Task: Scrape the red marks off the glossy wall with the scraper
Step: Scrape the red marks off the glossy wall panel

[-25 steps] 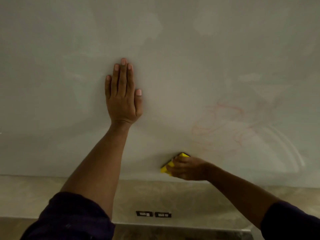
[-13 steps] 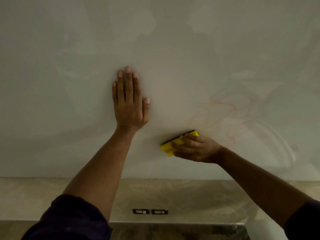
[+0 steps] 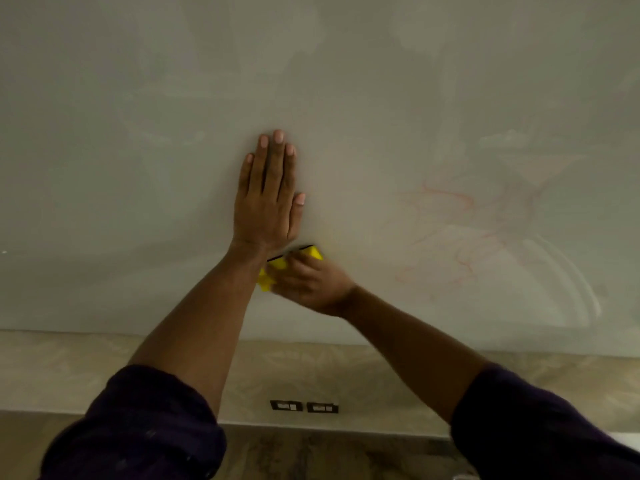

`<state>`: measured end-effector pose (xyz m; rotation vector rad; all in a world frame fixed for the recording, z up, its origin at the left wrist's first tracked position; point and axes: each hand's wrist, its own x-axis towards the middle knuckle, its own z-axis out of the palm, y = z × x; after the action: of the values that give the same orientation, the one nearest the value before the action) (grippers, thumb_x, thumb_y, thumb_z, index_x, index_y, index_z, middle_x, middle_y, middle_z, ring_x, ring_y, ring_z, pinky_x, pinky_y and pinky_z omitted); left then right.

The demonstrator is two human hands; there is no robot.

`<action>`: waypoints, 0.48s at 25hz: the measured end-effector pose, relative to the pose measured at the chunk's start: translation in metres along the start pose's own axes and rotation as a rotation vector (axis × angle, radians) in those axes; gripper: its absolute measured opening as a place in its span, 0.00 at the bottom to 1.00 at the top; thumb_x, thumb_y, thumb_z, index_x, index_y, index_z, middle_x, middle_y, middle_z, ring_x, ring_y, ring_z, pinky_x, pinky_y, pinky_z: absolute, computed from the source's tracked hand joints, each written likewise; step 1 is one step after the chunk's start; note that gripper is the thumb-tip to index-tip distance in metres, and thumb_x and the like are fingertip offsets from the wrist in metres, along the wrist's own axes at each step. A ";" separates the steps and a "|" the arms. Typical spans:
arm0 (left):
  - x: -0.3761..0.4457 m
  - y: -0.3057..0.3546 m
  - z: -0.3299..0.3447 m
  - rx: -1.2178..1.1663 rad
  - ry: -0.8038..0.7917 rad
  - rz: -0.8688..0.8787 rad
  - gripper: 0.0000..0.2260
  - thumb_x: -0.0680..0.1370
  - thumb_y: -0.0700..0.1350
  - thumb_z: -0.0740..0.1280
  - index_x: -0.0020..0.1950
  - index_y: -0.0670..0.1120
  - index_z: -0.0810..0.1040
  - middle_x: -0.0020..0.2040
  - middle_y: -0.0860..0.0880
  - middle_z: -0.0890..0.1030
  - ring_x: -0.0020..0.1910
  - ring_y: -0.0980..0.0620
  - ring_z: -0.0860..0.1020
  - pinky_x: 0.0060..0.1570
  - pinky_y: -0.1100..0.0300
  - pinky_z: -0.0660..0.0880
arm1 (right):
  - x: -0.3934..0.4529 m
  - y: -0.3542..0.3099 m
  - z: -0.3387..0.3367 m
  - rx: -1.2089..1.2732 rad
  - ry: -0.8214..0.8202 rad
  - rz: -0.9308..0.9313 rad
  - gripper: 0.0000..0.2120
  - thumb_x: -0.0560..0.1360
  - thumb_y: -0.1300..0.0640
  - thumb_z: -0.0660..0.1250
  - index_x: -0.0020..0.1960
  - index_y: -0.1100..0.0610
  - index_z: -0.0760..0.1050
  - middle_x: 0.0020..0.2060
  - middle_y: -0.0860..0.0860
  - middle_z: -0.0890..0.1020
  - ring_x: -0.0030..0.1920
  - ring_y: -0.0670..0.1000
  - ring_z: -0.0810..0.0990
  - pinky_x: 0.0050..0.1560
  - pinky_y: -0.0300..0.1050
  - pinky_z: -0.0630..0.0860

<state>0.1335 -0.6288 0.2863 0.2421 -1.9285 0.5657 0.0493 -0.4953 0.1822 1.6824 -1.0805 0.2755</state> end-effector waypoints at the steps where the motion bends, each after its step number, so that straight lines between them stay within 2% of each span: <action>1: 0.000 -0.004 -0.003 -0.002 -0.017 0.012 0.29 0.87 0.50 0.53 0.84 0.34 0.59 0.83 0.33 0.62 0.83 0.34 0.58 0.84 0.45 0.51 | 0.011 -0.018 0.018 0.008 -0.011 -0.027 0.12 0.86 0.59 0.62 0.60 0.60 0.84 0.59 0.55 0.85 0.56 0.60 0.78 0.64 0.56 0.77; 4: -0.002 -0.011 -0.011 0.006 -0.062 0.057 0.28 0.88 0.50 0.52 0.85 0.36 0.57 0.84 0.35 0.59 0.84 0.37 0.56 0.84 0.45 0.52 | -0.012 -0.048 0.030 0.068 -0.213 -0.197 0.13 0.80 0.53 0.72 0.61 0.60 0.84 0.57 0.50 0.85 0.59 0.57 0.74 0.68 0.54 0.72; 6: -0.002 -0.011 -0.014 0.012 -0.069 0.053 0.28 0.88 0.49 0.54 0.85 0.36 0.57 0.85 0.35 0.59 0.85 0.37 0.56 0.84 0.45 0.52 | -0.054 -0.041 0.013 0.080 -0.347 -0.286 0.11 0.82 0.51 0.69 0.59 0.55 0.85 0.58 0.47 0.85 0.61 0.56 0.73 0.70 0.53 0.70; 7: -0.002 -0.009 -0.014 0.015 -0.066 0.038 0.29 0.87 0.48 0.55 0.85 0.35 0.57 0.84 0.35 0.59 0.84 0.36 0.56 0.85 0.45 0.52 | -0.075 -0.031 -0.001 0.037 -0.356 -0.319 0.12 0.85 0.52 0.64 0.59 0.53 0.86 0.60 0.47 0.84 0.61 0.55 0.75 0.71 0.53 0.70; 8: -0.003 -0.007 -0.013 0.017 -0.061 0.035 0.29 0.87 0.48 0.55 0.85 0.35 0.57 0.84 0.34 0.59 0.84 0.36 0.57 0.85 0.45 0.52 | -0.096 -0.020 -0.013 0.001 -0.293 -0.315 0.14 0.87 0.54 0.61 0.60 0.52 0.86 0.62 0.47 0.84 0.60 0.55 0.78 0.72 0.54 0.69; 11: 0.000 0.002 -0.006 0.035 -0.037 0.205 0.27 0.87 0.47 0.54 0.84 0.35 0.59 0.83 0.35 0.63 0.83 0.39 0.59 0.85 0.47 0.50 | -0.125 0.025 -0.055 0.035 -0.159 -0.089 0.12 0.86 0.55 0.65 0.67 0.50 0.84 0.69 0.52 0.81 0.63 0.57 0.82 0.72 0.56 0.74; 12: 0.003 0.005 -0.003 0.040 -0.025 0.283 0.27 0.87 0.46 0.54 0.84 0.35 0.60 0.83 0.36 0.65 0.83 0.39 0.60 0.84 0.47 0.51 | -0.127 0.034 -0.066 0.038 -0.151 0.023 0.15 0.86 0.57 0.63 0.68 0.48 0.83 0.70 0.52 0.80 0.65 0.59 0.82 0.70 0.56 0.76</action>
<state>0.1329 -0.6224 0.2890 0.0000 -1.9907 0.7913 -0.0269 -0.3744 0.1491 1.7474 -1.2134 0.1868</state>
